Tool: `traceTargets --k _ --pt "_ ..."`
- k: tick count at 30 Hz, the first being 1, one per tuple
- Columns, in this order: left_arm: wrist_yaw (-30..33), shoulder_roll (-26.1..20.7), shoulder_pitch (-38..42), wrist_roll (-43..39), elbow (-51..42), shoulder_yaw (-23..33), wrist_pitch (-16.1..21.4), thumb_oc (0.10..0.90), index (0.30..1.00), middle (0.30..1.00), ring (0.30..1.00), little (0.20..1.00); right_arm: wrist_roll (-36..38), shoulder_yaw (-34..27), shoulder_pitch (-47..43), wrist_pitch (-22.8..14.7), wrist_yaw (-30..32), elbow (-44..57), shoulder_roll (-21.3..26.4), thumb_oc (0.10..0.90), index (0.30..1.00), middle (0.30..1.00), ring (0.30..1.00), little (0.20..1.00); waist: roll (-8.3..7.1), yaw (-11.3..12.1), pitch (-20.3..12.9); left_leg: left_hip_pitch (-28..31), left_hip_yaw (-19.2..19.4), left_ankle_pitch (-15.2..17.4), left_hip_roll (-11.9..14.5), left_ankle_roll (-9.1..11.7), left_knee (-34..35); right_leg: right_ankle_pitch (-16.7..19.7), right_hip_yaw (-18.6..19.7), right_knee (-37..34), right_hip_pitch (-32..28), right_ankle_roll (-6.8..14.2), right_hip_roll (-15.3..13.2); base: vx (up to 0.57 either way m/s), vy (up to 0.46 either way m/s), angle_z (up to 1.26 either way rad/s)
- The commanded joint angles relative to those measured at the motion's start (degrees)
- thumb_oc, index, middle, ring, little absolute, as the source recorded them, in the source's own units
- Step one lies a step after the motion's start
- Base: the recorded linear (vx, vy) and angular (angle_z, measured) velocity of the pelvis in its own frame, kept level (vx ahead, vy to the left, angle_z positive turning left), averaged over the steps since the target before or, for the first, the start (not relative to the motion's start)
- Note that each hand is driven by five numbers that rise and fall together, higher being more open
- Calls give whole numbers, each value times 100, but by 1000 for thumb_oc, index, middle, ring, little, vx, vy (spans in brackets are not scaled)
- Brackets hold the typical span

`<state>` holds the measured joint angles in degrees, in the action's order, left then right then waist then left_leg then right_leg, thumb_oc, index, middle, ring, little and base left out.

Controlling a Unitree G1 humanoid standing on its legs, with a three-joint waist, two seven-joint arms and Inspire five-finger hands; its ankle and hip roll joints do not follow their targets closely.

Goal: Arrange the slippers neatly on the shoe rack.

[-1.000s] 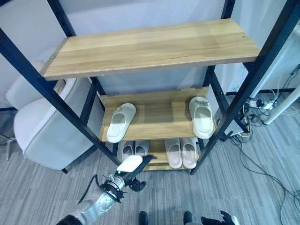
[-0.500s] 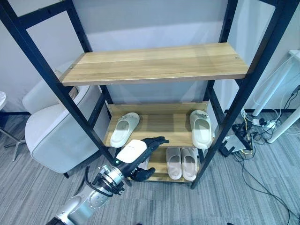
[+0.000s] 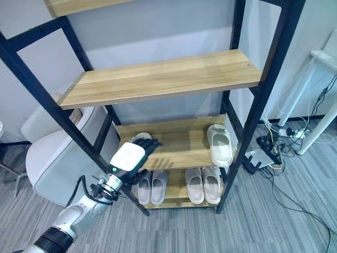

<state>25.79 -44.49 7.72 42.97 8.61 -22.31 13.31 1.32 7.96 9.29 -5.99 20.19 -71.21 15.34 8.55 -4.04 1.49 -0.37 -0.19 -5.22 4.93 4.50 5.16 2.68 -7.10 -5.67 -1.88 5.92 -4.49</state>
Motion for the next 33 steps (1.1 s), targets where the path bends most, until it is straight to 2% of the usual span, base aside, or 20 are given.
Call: traceTargets --k 1,10,18,27,33 --pt "719 -403 1087 -25 134 924 -287 800 900 900 900 900 50 56 -119 -122 128 37 -38 800 900 900 900 900 -474 -43 176 -19 215 634 -486 -142 -16 -332 272 67 204 362 -148 3 21 -12" --pt "906 -326 1261 -110 689 1038 -529 800 900 900 900 900 126 4 -139 -161 164 91 31 800 900 900 900 900 -397 -107 202 -296 273 586 -497 -131 -16 -272 355 67 529 352 -151 1 14 -6" --pt "952 -402 1812 -222 1166 788 -630 800 900 900 900 900 127 54 -210 -209 213 152 124 800 900 900 900 900 -426 -185 160 -825 323 456 -487 -122 -16 -107 448 67 1096 328 -161 -9 1 -5" --pt "1027 -442 2190 -197 1325 615 -736 800 900 900 900 900 359 -114 -217 -255 250 103 145 800 900 900 900 900 -457 -207 107 -1068 332 399 -488 -118 -16 -35 464 67 1346 311 -157 13 -2 -3" --pt "1111 -697 2769 -26 1627 270 -951 800 900 900 900 900 502 -197 -327 -269 324 24 277 800 900 900 900 900 -427 -203 171 -1200 299 363 -489 -111 -16 3 437 67 1466 327 -166 20 6 0"
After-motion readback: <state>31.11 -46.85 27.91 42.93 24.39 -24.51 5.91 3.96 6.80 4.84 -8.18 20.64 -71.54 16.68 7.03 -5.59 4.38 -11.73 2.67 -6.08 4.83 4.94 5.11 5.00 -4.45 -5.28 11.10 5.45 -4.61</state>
